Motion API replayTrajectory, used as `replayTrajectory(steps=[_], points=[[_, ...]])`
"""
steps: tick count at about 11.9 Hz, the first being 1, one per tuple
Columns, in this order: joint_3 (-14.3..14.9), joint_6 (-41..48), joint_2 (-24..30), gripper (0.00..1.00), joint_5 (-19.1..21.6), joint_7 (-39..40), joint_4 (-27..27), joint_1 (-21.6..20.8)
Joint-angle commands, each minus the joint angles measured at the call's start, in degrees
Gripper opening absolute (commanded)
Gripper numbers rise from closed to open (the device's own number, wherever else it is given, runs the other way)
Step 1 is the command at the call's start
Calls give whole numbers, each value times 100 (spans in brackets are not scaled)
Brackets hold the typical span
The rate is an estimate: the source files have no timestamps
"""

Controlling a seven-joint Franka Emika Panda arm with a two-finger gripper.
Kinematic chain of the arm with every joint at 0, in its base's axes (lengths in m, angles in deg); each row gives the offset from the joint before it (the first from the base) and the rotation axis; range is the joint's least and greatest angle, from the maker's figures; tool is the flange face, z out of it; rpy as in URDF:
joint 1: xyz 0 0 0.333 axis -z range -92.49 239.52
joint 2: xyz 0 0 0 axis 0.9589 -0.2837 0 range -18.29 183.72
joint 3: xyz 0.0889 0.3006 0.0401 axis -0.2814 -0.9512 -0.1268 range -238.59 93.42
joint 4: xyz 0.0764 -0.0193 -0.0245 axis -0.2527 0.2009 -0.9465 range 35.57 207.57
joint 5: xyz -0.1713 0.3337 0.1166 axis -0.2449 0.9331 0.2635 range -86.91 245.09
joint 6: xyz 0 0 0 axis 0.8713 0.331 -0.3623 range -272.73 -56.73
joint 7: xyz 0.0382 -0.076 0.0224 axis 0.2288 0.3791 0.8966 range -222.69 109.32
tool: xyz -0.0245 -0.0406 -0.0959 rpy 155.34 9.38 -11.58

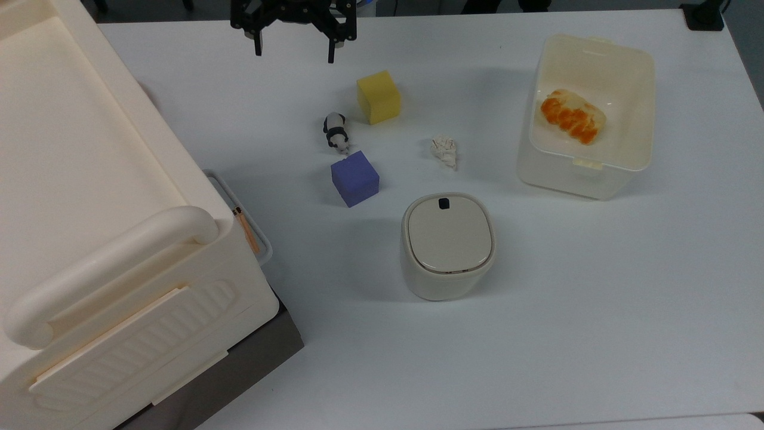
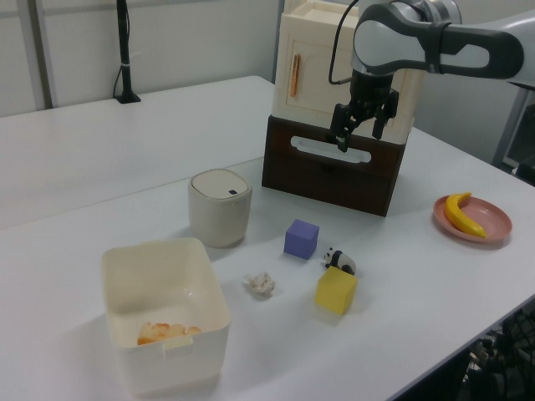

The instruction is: Open the trash can

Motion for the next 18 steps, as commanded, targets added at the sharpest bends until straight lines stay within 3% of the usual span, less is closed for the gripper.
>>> replayTrajectory(steps=[1,6,18], points=[[-283,27,-51,100,10,130,-151,-63],[-409,281,-42,100,55,26,-634,-28],[-409,413,-60,100,73,-80,-608,-80]])
